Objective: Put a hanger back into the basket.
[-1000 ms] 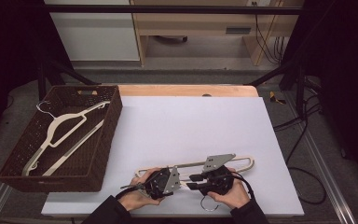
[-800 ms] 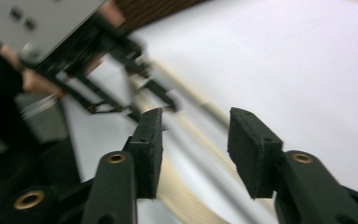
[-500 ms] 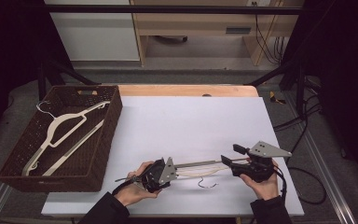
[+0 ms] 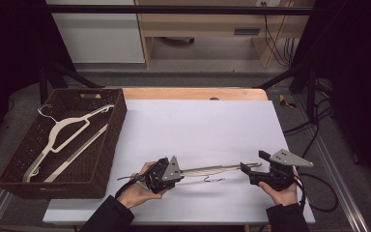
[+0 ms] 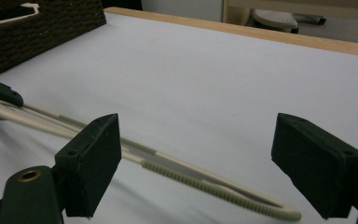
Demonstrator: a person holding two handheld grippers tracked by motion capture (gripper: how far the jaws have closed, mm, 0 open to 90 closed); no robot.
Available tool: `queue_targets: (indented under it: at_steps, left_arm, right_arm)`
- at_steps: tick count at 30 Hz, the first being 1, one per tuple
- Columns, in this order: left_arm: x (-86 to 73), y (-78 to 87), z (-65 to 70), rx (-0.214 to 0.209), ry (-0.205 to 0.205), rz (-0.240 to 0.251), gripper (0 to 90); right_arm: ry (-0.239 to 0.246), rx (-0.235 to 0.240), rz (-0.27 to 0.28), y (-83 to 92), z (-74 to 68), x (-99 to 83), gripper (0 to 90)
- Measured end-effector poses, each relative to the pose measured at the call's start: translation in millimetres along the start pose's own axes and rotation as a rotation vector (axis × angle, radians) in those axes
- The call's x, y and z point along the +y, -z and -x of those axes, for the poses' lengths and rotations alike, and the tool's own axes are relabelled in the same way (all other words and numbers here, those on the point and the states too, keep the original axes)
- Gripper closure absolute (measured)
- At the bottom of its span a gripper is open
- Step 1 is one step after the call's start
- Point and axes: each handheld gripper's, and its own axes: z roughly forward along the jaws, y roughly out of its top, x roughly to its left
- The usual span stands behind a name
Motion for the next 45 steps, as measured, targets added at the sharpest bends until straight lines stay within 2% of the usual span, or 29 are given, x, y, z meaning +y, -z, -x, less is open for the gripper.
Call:
queue_targets:
  at_steps: [6,10,11,13,14,15,19,21,22,23,24,34,39,43,45]
  left_arm:
    - [0.5,4.9,-2.7,0.013,0.017,0.008,83.5]
    - [-0.2,5.8,-4.3,0.005,0.031,0.011,84.3]
    - [-0.4,7.4,-5.6,0.018,0.033,0.008,84.6]
    - [-1.2,9.8,-8.0,0.014,0.058,0.023,86.3]
    - [-1.7,11.1,-10.0,0.006,0.091,0.035,86.5]
    - [-1.7,11.1,-10.0,0.006,0.091,0.035,86.5]
    - [-6.4,18.4,-18.1,0.0,0.168,0.075,86.7]
    - [-7.1,20.9,-19.8,0.001,0.179,0.081,86.7]
    - [-8.8,25.7,-22.9,-0.002,0.207,0.107,86.7]
    - [-8.8,25.7,-22.9,-0.002,0.207,0.107,86.7]
    - [-10.4,31.1,-25.5,-0.003,0.237,0.133,86.7]
    - [-14.8,56.1,-34.4,0.034,0.288,0.18,86.7]
    - [-16.2,78.9,-40.2,0.046,0.336,0.225,86.7]
    - [-17.3,91.9,-43.3,0.055,0.352,0.246,86.6]
    - [-18.2,103.5,-45.8,0.064,0.357,0.266,86.7]
  right_arm:
    - [-0.01,-0.002,-0.006,1.0,1.5,-2.0,15.5]
    - [-0.008,-0.001,-0.013,1.2,1.5,-2.2,14.6]
    - [-0.008,-0.002,-0.013,1.0,1.7,-2.3,14.4]
    - [-0.009,-0.004,-0.015,0.8,2.0,-2.7,13.7]
    - [-0.007,-0.004,-0.014,0.7,2.2,-2.8,13.3]
    - [-0.007,-0.004,-0.014,0.7,2.2,-2.8,13.3]
    - [-0.009,-0.002,-0.016,-0.1,1.1,-2.9,11.2]
    - [-0.01,-0.003,-0.017,-0.1,1.0,-2.9,11.2]
    - [-0.006,-0.002,-0.016,0.0,1.1,-3.0,11.1]
    - [-0.006,-0.003,-0.014,0.1,1.0,-3.0,11.0]
    - [-0.008,-0.001,-0.015,0.4,1.0,-2.9,10.8]
    - [-0.008,-0.009,-0.01,1.6,1.0,-2.7,7.5]
    - [-0.004,-0.023,-0.006,2.8,1.7,-2.6,4.9]
    - [-0.008,-0.029,-0.001,2.9,2.0,-2.5,3.8]
    - [-0.005,-0.028,-0.002,3.0,1.9,-2.4,3.4]
